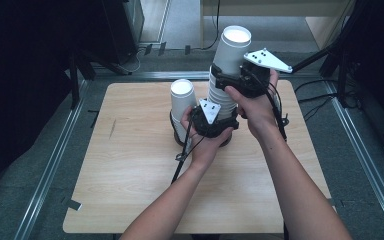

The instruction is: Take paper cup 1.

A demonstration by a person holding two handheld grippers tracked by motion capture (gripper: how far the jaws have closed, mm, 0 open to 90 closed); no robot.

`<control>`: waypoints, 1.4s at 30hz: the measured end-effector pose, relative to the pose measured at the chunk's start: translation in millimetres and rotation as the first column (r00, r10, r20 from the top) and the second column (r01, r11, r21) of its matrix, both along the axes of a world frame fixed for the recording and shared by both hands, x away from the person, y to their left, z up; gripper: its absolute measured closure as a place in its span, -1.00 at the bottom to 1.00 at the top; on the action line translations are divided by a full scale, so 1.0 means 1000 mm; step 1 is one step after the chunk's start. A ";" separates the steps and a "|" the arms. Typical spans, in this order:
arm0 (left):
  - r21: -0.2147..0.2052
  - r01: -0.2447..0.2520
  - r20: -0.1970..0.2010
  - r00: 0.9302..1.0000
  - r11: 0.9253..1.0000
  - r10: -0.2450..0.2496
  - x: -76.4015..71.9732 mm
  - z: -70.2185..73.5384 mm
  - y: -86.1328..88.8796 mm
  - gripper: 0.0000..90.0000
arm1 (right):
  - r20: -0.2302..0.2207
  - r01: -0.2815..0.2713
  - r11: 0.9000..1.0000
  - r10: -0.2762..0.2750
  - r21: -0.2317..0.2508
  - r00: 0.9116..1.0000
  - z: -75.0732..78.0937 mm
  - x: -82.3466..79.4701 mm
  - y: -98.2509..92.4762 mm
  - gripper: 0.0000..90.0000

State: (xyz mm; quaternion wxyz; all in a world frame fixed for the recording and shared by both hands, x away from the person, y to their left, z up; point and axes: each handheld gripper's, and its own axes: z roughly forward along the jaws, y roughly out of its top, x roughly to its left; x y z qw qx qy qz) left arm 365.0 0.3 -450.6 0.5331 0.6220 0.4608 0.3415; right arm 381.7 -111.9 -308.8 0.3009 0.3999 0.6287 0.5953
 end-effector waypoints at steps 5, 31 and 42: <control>-0.001 0.000 0.000 1.000 1.000 0.000 0.000 0.000 0.000 -0.94 | 0.004 0.004 1.000 -0.004 -0.001 1.000 0.003 -0.001 0.000 -0.76; -0.008 0.000 0.002 1.000 1.000 0.000 0.000 0.000 0.000 -0.94 | 0.052 0.015 0.999 -0.017 0.035 0.999 0.017 -0.005 -0.003 -0.60; -0.005 0.003 0.001 1.000 1.000 -0.003 0.000 0.000 0.000 -0.94 | 0.079 0.023 0.999 -0.025 0.028 0.997 0.031 -0.007 0.000 -0.59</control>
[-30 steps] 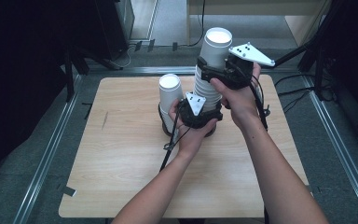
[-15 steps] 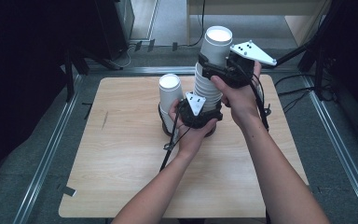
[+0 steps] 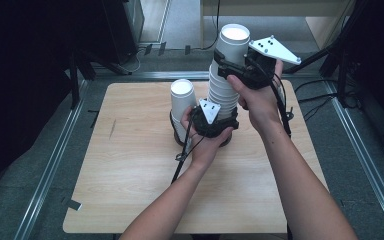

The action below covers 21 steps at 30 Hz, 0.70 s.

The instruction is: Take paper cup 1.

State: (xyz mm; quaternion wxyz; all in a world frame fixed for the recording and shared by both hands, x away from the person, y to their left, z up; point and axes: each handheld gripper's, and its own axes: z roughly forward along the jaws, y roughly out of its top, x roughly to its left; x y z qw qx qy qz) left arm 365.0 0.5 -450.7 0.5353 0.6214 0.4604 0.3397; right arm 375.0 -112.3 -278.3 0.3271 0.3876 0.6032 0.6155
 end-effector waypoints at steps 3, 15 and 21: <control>-0.001 0.001 0.001 1.000 1.000 -0.001 0.000 0.000 0.000 -0.94 | 0.004 0.004 1.000 -0.003 -0.006 1.000 0.003 0.000 0.001 -0.58; 0.004 0.003 -0.001 1.000 1.000 -0.003 0.000 0.000 0.001 -0.94 | 0.012 -0.004 1.000 0.004 0.018 1.000 0.010 -0.001 -0.001 -0.61; -0.001 0.002 0.001 1.000 1.000 -0.002 0.000 0.000 0.000 -0.94 | 0.047 0.024 1.000 -0.024 0.006 0.999 0.014 -0.005 -0.002 -0.44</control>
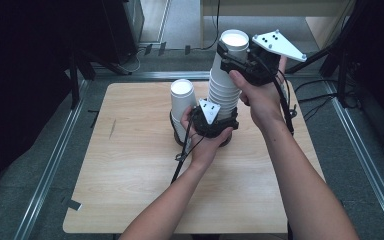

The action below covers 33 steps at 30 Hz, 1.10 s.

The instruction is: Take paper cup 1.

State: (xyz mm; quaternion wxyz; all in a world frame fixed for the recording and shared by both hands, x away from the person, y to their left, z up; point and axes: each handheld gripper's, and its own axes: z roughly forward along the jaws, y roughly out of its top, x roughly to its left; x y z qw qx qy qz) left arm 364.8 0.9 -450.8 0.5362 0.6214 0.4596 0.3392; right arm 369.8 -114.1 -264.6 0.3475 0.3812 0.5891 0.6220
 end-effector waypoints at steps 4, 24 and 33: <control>-0.001 -0.001 0.000 1.000 1.000 0.001 0.000 0.000 0.000 -0.94 | -0.002 -0.004 1.000 0.004 0.001 1.000 -0.002 0.000 0.000 -0.52; -0.006 -0.001 0.000 1.000 1.000 0.001 0.000 0.000 0.000 -0.94 | -0.014 -0.002 1.000 0.002 0.020 1.000 -0.002 0.001 0.001 -0.53; -0.008 -0.001 0.000 1.000 1.000 0.001 0.000 0.000 0.000 -0.93 | -0.036 0.012 1.000 -0.012 -0.021 0.999 -0.011 0.003 0.004 -0.55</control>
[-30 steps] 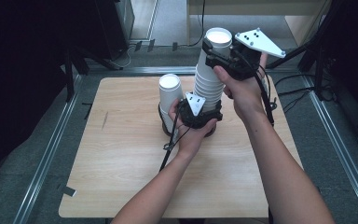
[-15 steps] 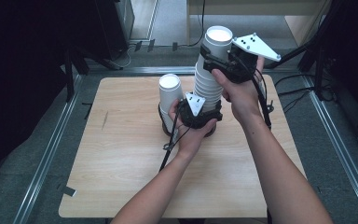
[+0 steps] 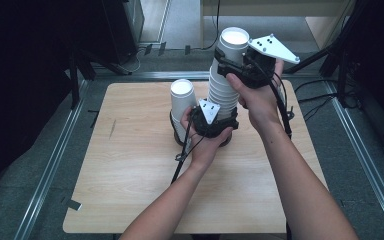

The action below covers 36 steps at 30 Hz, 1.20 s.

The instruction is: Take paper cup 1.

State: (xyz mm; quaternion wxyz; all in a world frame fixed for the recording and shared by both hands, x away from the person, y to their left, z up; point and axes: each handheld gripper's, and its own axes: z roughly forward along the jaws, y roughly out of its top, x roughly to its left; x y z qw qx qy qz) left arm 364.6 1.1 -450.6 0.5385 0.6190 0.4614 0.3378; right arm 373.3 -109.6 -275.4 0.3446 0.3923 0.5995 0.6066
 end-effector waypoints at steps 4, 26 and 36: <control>-0.004 0.001 0.000 1.000 1.000 -0.001 0.000 0.000 0.000 -0.93 | -0.018 -0.007 1.000 0.007 0.009 1.000 -0.006 0.002 0.000 -0.63; -0.003 -0.003 0.002 1.000 1.000 0.003 0.000 0.000 0.000 -0.94 | -0.077 -0.004 1.000 0.003 -0.005 0.997 -0.029 0.007 0.004 -0.68; -0.002 -0.001 0.004 1.000 1.000 0.001 0.000 0.000 0.000 -0.93 | -0.041 -0.003 1.000 0.004 0.019 0.999 -0.012 0.004 0.002 -0.68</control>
